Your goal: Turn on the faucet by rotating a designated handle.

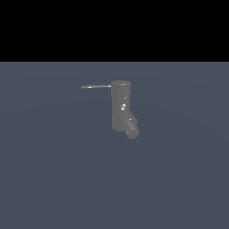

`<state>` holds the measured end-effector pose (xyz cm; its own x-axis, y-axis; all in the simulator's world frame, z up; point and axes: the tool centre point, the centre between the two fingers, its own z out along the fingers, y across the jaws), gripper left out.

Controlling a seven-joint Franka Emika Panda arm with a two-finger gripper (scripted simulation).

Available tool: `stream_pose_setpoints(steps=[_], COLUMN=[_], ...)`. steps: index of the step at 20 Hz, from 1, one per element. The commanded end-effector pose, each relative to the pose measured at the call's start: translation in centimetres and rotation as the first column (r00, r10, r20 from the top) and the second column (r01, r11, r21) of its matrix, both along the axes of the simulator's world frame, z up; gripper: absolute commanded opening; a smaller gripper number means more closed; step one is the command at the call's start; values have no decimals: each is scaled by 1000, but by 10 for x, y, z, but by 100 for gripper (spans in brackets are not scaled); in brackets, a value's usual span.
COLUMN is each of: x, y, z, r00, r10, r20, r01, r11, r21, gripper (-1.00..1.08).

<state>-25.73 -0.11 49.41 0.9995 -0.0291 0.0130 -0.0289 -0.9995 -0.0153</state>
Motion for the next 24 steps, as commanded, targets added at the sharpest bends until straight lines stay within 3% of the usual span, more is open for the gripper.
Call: stream_pose_setpoints(steps=[1,15,24], x=[0,15,45], y=[0,23,58], z=[0,-22,-58], r00=[1000,995,965], r10=[0,-99,-262], r20=[0,-2,-5], r01=[0,99,262], r11=[1000,995,965], r21=[0,0,1], gripper=[-100,-100,-100])
